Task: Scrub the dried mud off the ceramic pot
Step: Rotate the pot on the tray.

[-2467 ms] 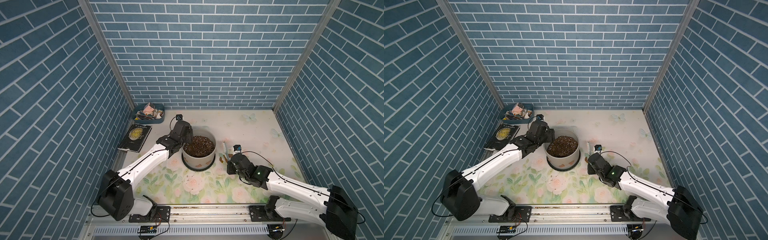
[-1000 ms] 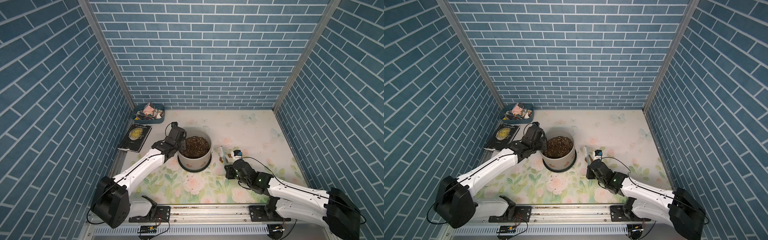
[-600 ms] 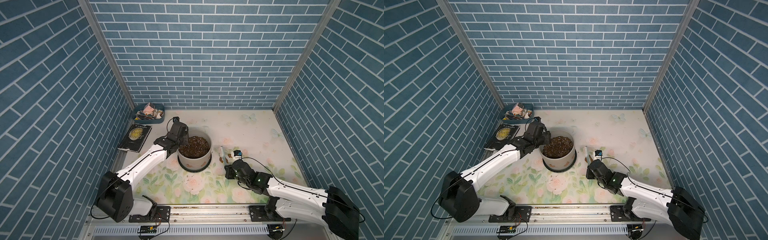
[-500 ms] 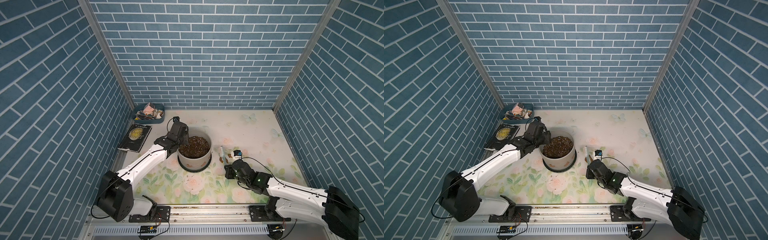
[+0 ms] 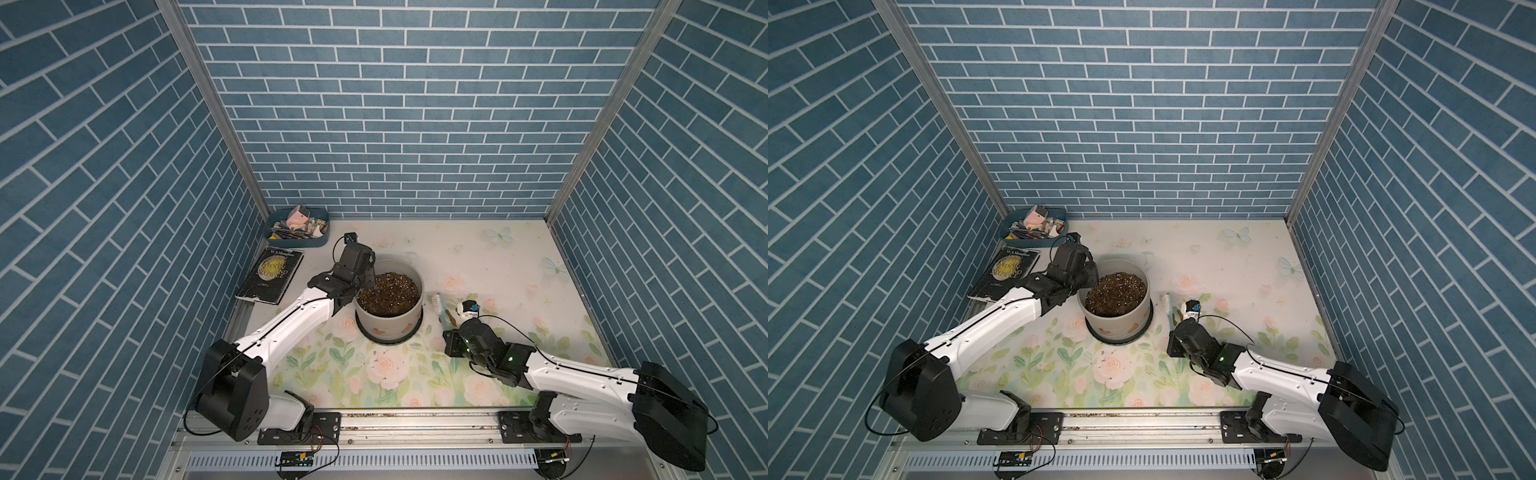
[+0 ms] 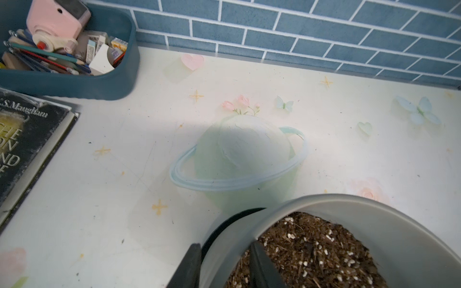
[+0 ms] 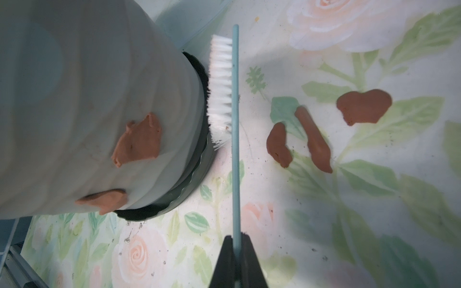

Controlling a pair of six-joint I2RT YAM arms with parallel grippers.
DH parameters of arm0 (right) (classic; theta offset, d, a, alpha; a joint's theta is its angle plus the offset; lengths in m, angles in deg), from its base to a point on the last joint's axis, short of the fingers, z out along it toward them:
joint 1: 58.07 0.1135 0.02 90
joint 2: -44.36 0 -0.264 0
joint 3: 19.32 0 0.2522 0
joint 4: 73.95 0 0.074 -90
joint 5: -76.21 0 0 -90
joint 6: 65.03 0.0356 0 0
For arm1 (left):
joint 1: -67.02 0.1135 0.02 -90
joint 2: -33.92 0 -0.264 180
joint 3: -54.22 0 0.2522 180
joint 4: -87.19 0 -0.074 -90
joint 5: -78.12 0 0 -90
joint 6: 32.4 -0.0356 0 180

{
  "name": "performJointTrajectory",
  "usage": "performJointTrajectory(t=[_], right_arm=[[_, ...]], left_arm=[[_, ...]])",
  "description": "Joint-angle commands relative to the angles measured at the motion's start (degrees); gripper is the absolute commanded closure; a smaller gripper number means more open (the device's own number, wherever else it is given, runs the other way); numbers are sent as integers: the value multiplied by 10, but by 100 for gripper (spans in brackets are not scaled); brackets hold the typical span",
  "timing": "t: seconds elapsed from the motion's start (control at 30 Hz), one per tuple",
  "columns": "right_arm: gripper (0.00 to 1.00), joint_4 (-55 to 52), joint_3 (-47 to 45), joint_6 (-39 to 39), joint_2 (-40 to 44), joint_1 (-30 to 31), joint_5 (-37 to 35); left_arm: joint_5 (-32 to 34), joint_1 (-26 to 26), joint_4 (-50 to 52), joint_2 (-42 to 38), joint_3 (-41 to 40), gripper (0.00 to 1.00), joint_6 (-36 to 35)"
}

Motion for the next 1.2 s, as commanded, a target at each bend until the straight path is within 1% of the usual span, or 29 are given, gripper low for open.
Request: performJointTrajectory(t=[0.0, 0.27, 0.33, 0.37, 0.4, 0.47, 0.5, 0.53, 0.6, 0.67, 0.7, 0.93, 1.17], right_arm=[[100, 14, -9, 13, -4, 3, 2], [100, -20, 9, 15, -30, -8, 5], [100, -8, 11, 12, -39, -14, 18], [100, -1, 12, 11, -43, -16, 23], [100, 2, 14, 10, -47, -17, 26], [100, 4, 20, 8, -55, -17, 28], [100, 7, 20, 7, -57, -17, 29], [100, 10, 19, 5, -58, -17, 29], [100, 15, 15, 4, -55, -17, 32], [100, 18, 8, 5, -49, -17, 32], [100, 20, 5, 5, -46, -17, 32], [100, 25, -7, 11, -32, -16, 33], [100, 17, 15, 6, -47, -21, 32]], left_arm=[[0, 2, 1, 2, -18, 71, 8], [-11, 2, -2, 3, -28, 90, 21], [-15, 2, -1, 3, -29, 92, 22], [-16, 2, -1, 4, -29, 89, 22], [-16, 2, -1, 4, -30, 84, 21], [-8, 2, 0, 1, -32, 64, 21], [-1, 2, 2, 0, -32, 52, 20], [6, 1, 4, -2, -32, 45, 20], [11, 2, 5, -5, -33, 40, 18], [9, 2, 2, -8, -34, 40, 18], [7, 2, 2, -7, -36, 42, 18], [-4, 2, -2, 1, -47, 70, 28], [-9, 2, 1, -7, -52, 92, 30]])
